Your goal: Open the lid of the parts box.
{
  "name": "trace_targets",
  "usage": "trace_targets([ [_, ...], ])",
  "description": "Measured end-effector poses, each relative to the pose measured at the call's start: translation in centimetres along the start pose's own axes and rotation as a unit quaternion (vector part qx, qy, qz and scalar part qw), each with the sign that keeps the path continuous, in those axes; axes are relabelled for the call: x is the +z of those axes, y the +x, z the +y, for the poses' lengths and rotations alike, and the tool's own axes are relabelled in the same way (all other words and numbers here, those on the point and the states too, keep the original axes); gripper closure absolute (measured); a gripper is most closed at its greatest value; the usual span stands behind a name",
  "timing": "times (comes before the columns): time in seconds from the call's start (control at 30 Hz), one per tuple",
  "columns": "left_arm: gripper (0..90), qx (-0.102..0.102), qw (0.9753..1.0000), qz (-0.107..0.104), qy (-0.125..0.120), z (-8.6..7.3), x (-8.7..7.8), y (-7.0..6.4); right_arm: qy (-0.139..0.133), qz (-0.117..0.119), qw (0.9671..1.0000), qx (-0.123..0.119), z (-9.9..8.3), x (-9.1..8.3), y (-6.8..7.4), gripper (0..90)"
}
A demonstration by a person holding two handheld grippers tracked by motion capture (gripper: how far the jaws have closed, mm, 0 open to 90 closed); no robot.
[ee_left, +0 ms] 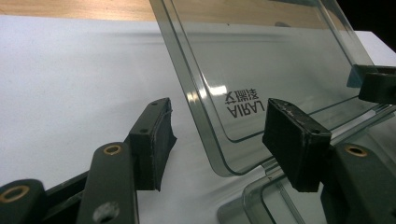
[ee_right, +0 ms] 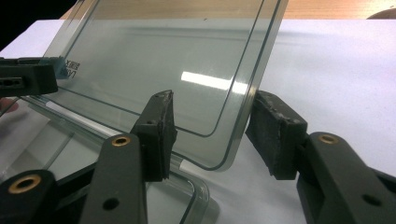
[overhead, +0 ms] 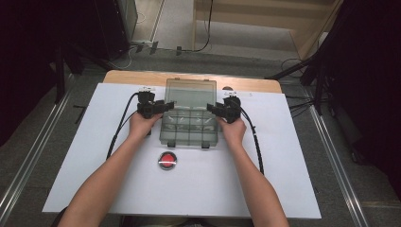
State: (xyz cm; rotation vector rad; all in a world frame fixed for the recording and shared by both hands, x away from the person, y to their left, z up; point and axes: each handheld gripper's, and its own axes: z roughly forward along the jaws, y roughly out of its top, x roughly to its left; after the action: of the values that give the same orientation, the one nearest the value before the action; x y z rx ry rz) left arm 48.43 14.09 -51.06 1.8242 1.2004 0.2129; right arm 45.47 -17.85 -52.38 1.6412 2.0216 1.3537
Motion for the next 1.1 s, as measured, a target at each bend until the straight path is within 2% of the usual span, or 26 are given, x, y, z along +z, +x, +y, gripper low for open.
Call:
trace_targets([
  [0.17,37.7,0.008,1.0000,0.002,0.001,0.1,-0.1,-0.3,0.004,-0.007,0.9999,-0.013,0.2,-0.4,0.2,47.7],
  [0.33,37.6,0.018,0.9998,0.002,0.002,0.3,-0.5,-0.6,0.004,0.009,0.9998,-0.017,0.5,-0.8,0.5,39.9],
  [0.6,37.4,0.029,0.9996,-0.006,-0.003,0.9,-1.7,-1.2,0.007,0.024,0.9991,-0.034,0.9,-1.9,0.8,33.3],
  [0.67,33.2,0.030,0.9995,-0.013,-0.004,1.1,-1.9,-1.3,0.008,0.027,0.9988,-0.041,1.1,-2.2,1.0,31.9],
  [0.83,32.0,0.033,0.9992,-0.022,0.004,1.3,-2.4,-1.8,0.008,0.046,0.9979,-0.045,1.1,-2.9,1.5,30.0],
  [0.97,31.9,0.041,0.9987,-0.025,0.015,1.3,-2.9,-2.1,0.014,0.050,0.9974,-0.051,1.0,-3.4,1.8,29.6],
  [1.1,31.9,0.039,0.9983,-0.033,0.027,1.4,-3.3,-2.4,0.016,0.057,0.9966,-0.057,0.9,-4.0,2.0,29.6],
])
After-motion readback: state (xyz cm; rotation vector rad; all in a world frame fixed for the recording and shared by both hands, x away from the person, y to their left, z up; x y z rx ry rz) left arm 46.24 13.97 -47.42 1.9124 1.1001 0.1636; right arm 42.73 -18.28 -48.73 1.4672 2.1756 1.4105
